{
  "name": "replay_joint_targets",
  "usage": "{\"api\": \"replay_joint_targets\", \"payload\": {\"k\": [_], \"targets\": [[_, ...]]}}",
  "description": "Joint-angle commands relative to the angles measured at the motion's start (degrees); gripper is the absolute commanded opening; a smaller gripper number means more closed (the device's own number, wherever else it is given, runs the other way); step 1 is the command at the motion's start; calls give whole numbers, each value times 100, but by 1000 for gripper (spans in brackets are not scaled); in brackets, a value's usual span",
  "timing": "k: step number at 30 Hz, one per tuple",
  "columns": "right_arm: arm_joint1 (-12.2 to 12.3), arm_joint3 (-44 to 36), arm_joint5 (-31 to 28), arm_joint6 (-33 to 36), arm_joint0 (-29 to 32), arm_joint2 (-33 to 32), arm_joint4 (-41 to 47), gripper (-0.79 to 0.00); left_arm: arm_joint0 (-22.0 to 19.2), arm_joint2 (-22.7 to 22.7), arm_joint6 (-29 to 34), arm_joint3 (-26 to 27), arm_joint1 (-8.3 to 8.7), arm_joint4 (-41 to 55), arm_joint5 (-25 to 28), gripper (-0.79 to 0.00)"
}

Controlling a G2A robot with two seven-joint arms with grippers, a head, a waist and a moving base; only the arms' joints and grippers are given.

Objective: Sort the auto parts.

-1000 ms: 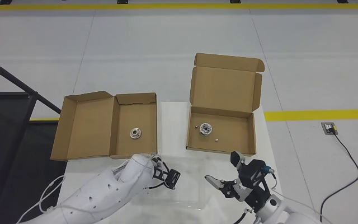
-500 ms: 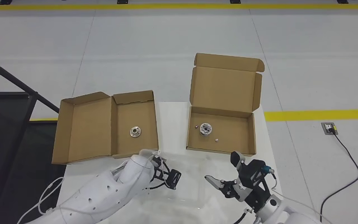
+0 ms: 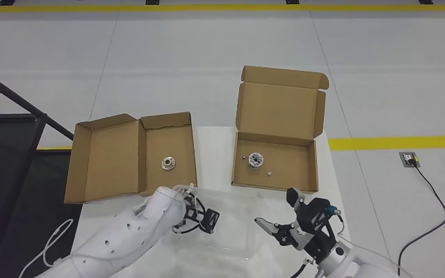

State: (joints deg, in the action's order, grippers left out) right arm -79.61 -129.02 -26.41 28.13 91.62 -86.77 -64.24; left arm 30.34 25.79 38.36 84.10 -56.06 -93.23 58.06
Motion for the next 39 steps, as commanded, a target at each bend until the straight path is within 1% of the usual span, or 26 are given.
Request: {"api": "replay_joint_targets", "payload": {"k": [1,2,3,4,7,9,13,18,21,23,28,31,36,39], "targets": [[0,0,0,0,0,0,0,0,-55,-66,28,-109,-60,189,-6,-311],[0,0,0,0,0,0,0,0,-100,-87,66,-154,-88,245,-6,-320],[0,0,0,0,0,0,0,0,-134,-87,98,-217,-115,319,-6,-369],[0,0,0,0,0,0,0,0,-166,-75,149,-288,-142,389,-6,-394],[0,0,0,0,0,0,0,0,-219,-63,428,-491,-228,504,-84,-443],[0,0,0,0,0,0,0,0,-215,-83,654,-597,-298,582,-201,-446],[0,0,0,0,0,0,0,0,-276,-93,788,-765,-424,829,-179,-453],[0,0,0,0,0,0,0,0,-321,-91,829,-886,-520,887,-178,-468],[0,0,0,0,0,0,0,0,-346,-94,732,-943,-559,971,-6,-480],[0,0,0,0,0,0,0,0,-359,-149,634,-949,-572,1014,-6,-480],[0,0,0,0,0,0,0,0,-478,-353,369,-936,-534,1105,-6,-474],[0,0,0,0,0,0,0,0,-555,-532,125,-811,-483,1203,-6,-474],[0,0,0,0,0,0,0,0,-799,-965,-239,-534,-324,1264,-6,-468],[0,0,0,0,0,0,0,0,-971,-1031,-335,-454,-193,1306,-6,-465]]}}
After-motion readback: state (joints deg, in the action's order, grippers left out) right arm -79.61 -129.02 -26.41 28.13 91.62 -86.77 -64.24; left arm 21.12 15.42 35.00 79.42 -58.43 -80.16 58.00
